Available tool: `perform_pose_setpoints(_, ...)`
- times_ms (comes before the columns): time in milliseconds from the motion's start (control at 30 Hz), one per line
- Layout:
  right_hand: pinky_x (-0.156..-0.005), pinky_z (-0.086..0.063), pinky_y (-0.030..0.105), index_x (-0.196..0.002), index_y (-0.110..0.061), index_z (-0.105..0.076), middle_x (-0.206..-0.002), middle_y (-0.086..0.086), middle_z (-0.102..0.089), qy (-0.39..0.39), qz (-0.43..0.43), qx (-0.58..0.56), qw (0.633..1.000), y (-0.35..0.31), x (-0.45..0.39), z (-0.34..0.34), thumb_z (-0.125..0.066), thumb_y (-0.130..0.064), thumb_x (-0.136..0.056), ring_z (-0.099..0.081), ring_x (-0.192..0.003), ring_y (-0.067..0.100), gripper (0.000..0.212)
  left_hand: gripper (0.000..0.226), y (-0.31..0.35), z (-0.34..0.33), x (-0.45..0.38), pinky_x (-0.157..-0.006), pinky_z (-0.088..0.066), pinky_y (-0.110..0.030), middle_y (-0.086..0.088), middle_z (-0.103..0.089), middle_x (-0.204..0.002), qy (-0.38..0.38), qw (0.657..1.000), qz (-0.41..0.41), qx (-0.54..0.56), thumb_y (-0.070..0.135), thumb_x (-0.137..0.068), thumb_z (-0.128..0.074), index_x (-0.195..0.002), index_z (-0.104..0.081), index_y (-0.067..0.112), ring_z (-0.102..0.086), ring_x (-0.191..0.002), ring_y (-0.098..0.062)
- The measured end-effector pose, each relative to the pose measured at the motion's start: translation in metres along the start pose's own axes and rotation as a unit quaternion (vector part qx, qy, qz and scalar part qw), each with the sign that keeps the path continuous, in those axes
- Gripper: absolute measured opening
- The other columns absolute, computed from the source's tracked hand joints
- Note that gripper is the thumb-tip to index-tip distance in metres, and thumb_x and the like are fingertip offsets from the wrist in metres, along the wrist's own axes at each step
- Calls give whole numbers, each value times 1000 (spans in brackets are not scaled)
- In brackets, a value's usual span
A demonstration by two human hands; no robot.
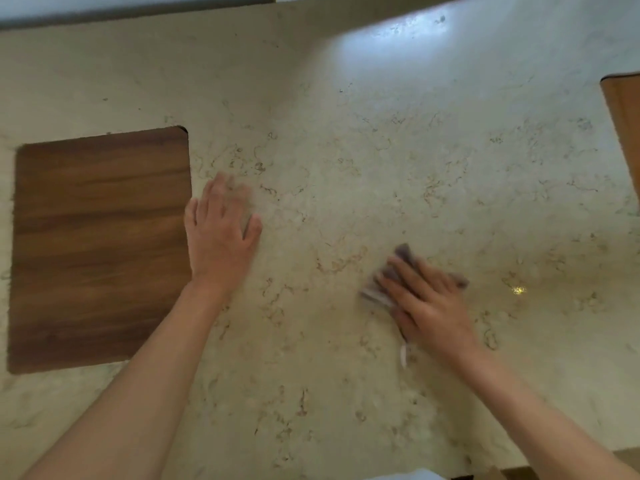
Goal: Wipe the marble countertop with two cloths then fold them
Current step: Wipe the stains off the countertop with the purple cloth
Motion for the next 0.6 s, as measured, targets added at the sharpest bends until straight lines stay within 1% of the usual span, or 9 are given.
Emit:
perform_pose_setpoints(100, -109, -39, 61, -147, -16, -53, -160, 14, -39, 20, -232, 16, 972, 53, -61, 9, -38, -39, -103, -36, -146, 41, 52, 54, -12, 2, -4, -123, -14, -50, -9, -23, -166, -30, 999, 5, -9, 41, -103, -37, -154, -32, 24, -18, -154, -25)
perform_pose_setpoints(167, -110, -37, 61, -148, -14, -51, -160, 16, -39, 30, -291, 36, 956, 54, -103, 6, -39, -35, -101, -35, -145, 44, 52, 54, -11, 2, -5, -124, -13, -49, -7, -22, -166, -34, 999, 4, -9, 43, -103, -35, -154, -30, 25, -17, -155, -23)
perform_pose_setpoints(233, -111, -33, 60, -150, -16, -47, -161, 15, -37, 33, -294, 47, 954, 30, -140, -1, -41, -35, -101, -33, -147, 43, 53, 53, -12, 4, -6, -125, -11, -47, -5, -21, -167, -39, 999, 14, 9, 43, -103, -36, -153, -32, 27, -14, -155, -21)
perform_pose_setpoints(300, -114, -31, 58, -151, -18, -46, -163, 12, -34, 40, -248, 42, 967, -9, -162, -8, -41, -35, -102, -30, -150, 40, 52, 52, -15, 4, -6, -125, -10, -47, -4, -21, -167, -40, 999, 19, 20, 43, -103, -36, -153, -33, 27, -13, -155, -19)
perform_pose_setpoints(367, -118, -30, 57, -152, -18, -44, -166, 9, -27, 32, -137, 18, 990, -56, -156, -19, -43, -32, -105, -21, -154, 37, 49, 51, -15, 4, -7, -125, -11, -47, -4, -22, -167, -42, 999, 13, 16, 42, -104, -35, -152, -33, 26, -14, -155, -20)
perform_pose_setpoints(400, -120, -27, 55, -154, -18, -41, -167, 7, -21, 8, -62, 4, 998, -81, -141, -25, -44, -28, -106, -14, -156, 35, 49, 51, -15, 4, -7, -124, -12, -48, -5, -22, -166, -42, 999, 10, 13, 42, -104, -34, -152, -33, 26, -15, -155, -21)
perform_pose_setpoints(467, -125, -18, 52, -158, -22, -32, -170, 5, -13, -72, 70, -21, 995, -125, -93, -33, -46, -26, -106, -5, -157, 32, 54, 50, -14, 4, -7, -123, -13, -49, -6, -24, -166, -39, 999, 6, 8, 41, -104, -34, -152, -34, 25, -16, -155, -22)
perform_pose_setpoints(533, -125, -21, 48, -155, -23, -40, -168, 4, -23, -100, 143, -40, 984, -137, -43, -33, -50, -27, -105, -12, -157, 31, 51, 49, -15, 4, -7, -123, -14, -49, -6, -25, -165, -36, 999, 5, 8, 41, -105, -35, -152, -34, 26, -17, -154, -22)
perform_pose_setpoints(600, -121, -30, 46, -150, -24, -48, -165, 4, -32, -102, 150, -39, 983, -112, -10, -25, -58, -25, -99, -22, -155, 30, 52, 49, -14, 4, -7, -123, -15, -50, -6, -25, -165, -35, 999, 4, 10, 40, -104, -35, -151, -35, 26, -17, -154, -22)
Point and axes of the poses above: each hand's wrist, its own x-axis away from the middle knuckle, its own z-axis out of the back of the hand, y = z × x, the point moved 1 cm from there along -x, towards the middle knuckle
